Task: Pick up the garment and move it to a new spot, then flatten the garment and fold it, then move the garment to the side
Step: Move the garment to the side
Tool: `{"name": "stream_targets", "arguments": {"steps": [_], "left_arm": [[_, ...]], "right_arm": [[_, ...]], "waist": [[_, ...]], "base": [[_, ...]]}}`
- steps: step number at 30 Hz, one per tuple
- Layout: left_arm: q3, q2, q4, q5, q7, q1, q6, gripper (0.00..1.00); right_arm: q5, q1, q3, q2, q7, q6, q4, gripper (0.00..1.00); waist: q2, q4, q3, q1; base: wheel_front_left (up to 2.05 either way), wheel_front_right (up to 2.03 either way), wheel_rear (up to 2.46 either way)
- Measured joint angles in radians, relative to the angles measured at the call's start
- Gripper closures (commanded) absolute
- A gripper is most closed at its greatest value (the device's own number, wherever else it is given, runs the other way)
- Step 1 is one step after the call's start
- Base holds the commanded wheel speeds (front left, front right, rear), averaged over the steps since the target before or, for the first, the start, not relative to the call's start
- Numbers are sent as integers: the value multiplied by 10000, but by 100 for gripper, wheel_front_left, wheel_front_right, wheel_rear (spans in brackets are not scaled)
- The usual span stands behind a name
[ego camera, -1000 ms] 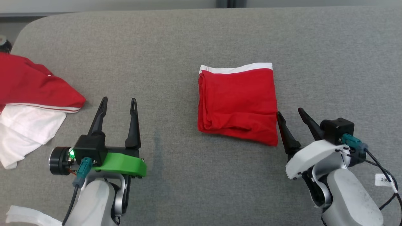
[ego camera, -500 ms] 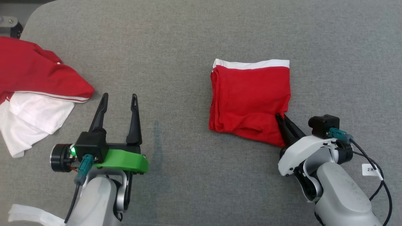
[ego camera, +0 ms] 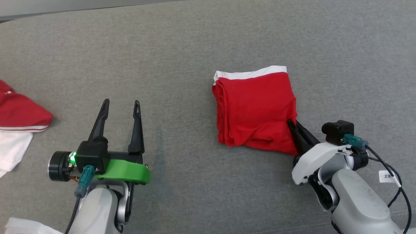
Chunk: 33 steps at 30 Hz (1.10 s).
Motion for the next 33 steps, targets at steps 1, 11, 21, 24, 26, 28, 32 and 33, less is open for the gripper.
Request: {"name": "stream_targets", "arguments": {"steps": [1, 11, 21, 24, 26, 28, 32, 33], "left_arm": [[-27, 13, -61, 12, 0, 22, 2, 0], [-389, 276, -974, 437, 445, -458, -35, 0], [-907, 431, -1981, 947, 936, -1641, -288, 0], [-1072, 435, -2150, 1070, 1005, -2013, -376, 0], [-1220, 422, -2215, 1131, 1030, -2245, -468, 0], [-1335, 393, -2245, 1198, 1041, -2478, -548, 0], [-1469, 387, -2242, 1266, 1039, -2694, -571, 0], [-1496, 385, -2224, 1266, 1039, -2720, -579, 0]], "right_arm": [[88, -5, 107, -56, -25, 0, 13, 100], [790, -1417, 694, -1120, -247, -2, 257, 100], [1041, -4363, 188, -3101, -725, -2, 1766, 100], [1127, -4939, -336, -3766, -915, -2, 2466, 100], [1208, -5196, -715, -4142, -1024, -2, 2972, 100], [1292, -5398, -1120, -4456, -1116, -2, 3488, 100], [1304, -5613, -1413, -4614, -1200, -2, 4149, 69], [1258, -5652, -1484, -4608, -1202, -2, 4284, 19]], "waist": [[0, -175, 1, 0], [0, -1551, 494, 0], [1, -1897, 2164, 0], [0, -1848, 2740, 0], [0, -1807, 3096, 0], [0, -1752, 3466, 0], [0, -1650, 4012, 0], [0, -1622, 4129, 0]], "base": [[0, 0, 0], [0, 0, 0], [0, 0, 0], [0, 0, 0], [0, 0, 0], [0, 0, 0], [0, 0, 0], [0, 0, 0]]}}
